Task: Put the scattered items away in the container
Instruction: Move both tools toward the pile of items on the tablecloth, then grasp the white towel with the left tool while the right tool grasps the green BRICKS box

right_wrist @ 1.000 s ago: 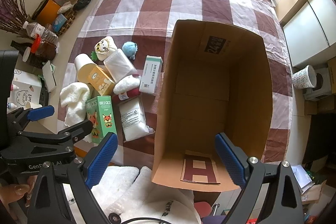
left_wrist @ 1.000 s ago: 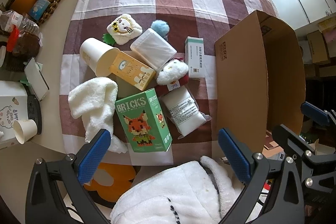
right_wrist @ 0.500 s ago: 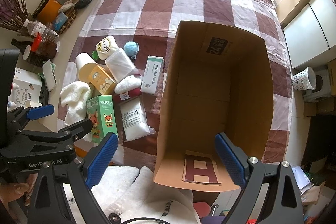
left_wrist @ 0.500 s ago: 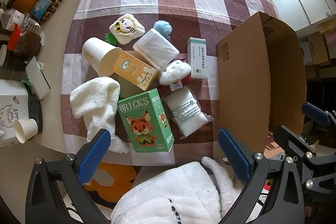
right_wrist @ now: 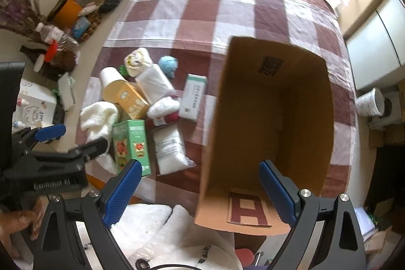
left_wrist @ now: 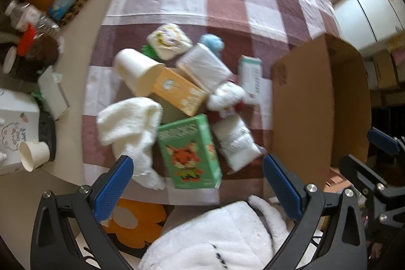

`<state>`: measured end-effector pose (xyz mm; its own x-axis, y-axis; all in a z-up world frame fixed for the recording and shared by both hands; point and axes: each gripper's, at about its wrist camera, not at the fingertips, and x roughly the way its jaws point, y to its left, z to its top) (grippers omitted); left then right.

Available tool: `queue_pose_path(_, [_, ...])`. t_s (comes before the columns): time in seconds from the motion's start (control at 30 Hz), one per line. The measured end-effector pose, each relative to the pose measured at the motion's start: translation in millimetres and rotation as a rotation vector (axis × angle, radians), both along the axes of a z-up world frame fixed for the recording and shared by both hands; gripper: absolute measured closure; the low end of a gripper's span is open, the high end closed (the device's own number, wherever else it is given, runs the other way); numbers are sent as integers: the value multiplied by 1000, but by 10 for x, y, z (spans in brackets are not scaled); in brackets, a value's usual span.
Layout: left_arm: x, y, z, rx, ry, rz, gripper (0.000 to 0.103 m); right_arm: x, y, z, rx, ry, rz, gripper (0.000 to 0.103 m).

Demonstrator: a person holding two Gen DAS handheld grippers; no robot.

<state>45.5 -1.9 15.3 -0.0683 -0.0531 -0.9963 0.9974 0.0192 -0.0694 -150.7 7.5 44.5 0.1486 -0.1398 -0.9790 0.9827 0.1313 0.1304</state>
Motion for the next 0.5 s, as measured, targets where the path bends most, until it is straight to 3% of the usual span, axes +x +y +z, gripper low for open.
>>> queue_pose_path(0.2, [732, 100, -60, -28, -42, 168, 0, 374, -31, 82, -46, -18, 126, 7])
queue_pose_path(0.5, [1322, 374, -387, -43, 12, 245, 1, 1213, -6, -67, -30, -151, 372, 7])
